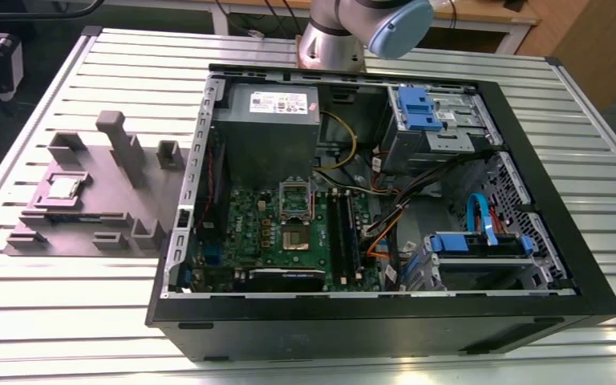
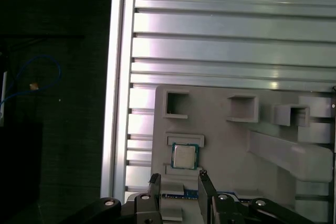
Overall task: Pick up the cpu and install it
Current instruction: 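Pick up the cpu and move it towards the insertion slot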
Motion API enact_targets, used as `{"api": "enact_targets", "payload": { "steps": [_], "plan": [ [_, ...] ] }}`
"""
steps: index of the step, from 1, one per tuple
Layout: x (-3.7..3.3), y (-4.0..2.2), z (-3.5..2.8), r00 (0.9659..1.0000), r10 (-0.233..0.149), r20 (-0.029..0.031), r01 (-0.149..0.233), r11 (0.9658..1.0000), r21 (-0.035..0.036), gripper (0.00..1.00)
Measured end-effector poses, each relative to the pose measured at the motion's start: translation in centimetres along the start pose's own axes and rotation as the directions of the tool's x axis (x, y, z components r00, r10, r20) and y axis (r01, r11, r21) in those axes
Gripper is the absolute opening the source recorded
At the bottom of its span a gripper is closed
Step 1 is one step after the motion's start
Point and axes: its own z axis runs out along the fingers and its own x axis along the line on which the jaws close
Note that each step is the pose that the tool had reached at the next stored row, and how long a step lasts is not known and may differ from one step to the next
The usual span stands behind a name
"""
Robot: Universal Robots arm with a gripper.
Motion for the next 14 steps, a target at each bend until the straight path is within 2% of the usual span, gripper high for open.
{"api": "enact_targets", "payload": {
  "steps": [14],
  "plan": [
    [-0.02, -0.07, 1.5, 1.0, 0.0, 0.0, 0.0, 1.0, 0.0001, 0.42]
  ]
}}
